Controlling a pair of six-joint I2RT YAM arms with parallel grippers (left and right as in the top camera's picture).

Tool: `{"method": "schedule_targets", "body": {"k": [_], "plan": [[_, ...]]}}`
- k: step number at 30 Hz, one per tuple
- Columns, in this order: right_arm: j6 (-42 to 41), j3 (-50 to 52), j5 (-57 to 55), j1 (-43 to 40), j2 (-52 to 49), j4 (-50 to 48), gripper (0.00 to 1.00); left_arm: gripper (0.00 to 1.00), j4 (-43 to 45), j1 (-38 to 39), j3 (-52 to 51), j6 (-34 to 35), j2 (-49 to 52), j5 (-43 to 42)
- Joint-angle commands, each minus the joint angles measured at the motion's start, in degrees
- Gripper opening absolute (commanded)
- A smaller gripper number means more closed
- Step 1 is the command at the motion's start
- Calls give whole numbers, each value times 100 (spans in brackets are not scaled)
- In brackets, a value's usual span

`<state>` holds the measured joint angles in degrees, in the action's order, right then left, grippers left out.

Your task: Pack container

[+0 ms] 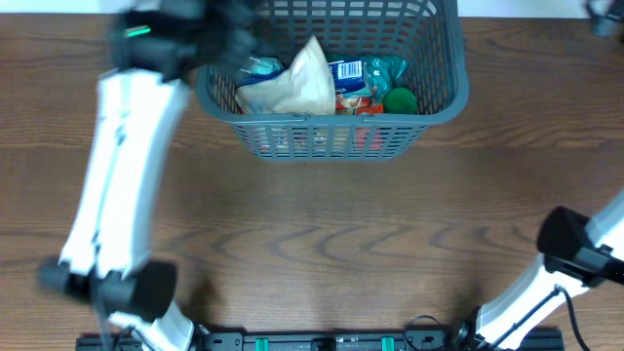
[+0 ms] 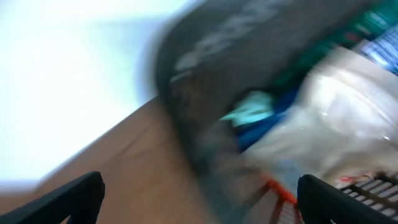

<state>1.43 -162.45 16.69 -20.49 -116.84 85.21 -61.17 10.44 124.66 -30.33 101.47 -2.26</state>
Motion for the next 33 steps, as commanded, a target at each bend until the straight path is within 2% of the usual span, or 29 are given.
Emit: {"method": "schedule_targets", "body": {"k": [1,6,9,13,21,25,29,33], "plan": [[326,17,-118,702,-48,-11,99,99,-391,-470,79,1200,-470,146],[-428,17,-968,1464,-26,518,99,99,-1222,-863,-151,1314,-1054,146],[-549,17,-1377,1687,22,977,99,99,-1397,-874,-577,1436,-1456,142],[-610,20,-1626,1919,201,1211,99,99,-1080,-841,-1598,1506,-2138,144],[-826,125,-1884,2577,997,1213,99,99,101,-841,-4634,1725,-3936,125],[-942,778,-2295,3117,1445,1211,99,99,678,-841,-5781,1904,-4857,125],[-1440,1974,-3152,3786,2074,1204,99,98,1067,-822,-6675,2017,-5855,127],[-1814,3121,-3829,4409,2697,997,99,99,1207,-822,-7099,2035,-6546,127]]}}
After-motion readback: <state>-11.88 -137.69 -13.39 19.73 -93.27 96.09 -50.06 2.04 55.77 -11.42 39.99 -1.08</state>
